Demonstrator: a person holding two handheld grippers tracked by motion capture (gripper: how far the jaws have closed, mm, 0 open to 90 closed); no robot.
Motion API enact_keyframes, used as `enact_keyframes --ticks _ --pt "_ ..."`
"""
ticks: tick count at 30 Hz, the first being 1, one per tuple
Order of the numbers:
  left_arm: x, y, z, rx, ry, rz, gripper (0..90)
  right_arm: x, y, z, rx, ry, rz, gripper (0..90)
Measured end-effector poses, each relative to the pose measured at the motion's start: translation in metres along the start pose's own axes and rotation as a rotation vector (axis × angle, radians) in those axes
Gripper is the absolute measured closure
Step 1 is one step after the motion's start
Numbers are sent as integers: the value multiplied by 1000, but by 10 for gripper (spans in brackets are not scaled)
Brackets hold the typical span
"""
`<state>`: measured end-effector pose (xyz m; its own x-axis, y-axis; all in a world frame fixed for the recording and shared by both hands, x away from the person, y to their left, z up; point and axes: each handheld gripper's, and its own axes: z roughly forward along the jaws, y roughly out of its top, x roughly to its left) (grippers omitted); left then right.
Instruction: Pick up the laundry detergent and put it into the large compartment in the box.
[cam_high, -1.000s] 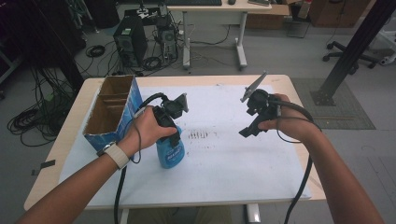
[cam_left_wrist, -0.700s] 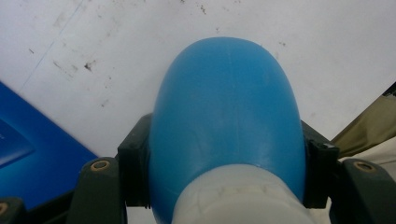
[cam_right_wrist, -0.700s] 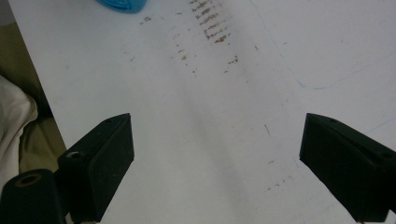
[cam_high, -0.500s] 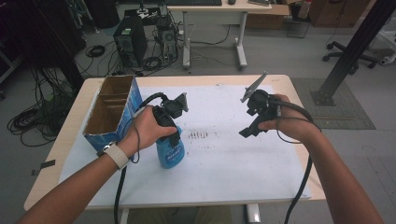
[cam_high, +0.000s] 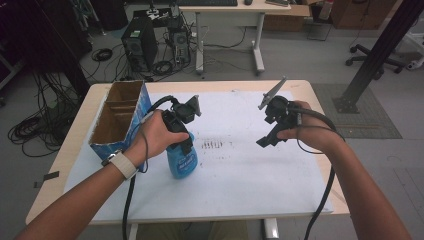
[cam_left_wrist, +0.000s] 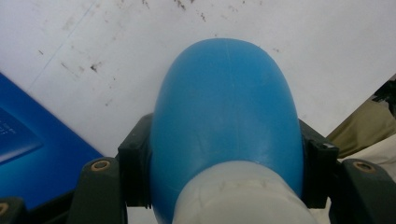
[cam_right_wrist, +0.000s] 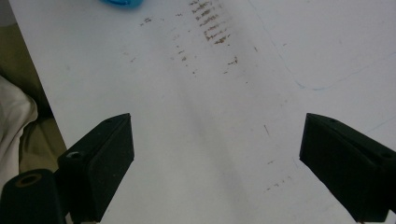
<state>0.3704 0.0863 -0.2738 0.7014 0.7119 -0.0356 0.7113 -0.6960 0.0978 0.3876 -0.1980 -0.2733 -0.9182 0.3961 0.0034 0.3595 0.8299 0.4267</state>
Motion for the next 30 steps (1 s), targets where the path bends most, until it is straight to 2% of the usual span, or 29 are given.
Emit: enact_keyframes --ticks 13,30 --pt "2 -3 -16 -19 0 -21 372 0 0 -1 -2 0 0 102" --pt "-3 -3 -37 -25 22 -28 373 1 0 -1 -4 -2 -3 102"
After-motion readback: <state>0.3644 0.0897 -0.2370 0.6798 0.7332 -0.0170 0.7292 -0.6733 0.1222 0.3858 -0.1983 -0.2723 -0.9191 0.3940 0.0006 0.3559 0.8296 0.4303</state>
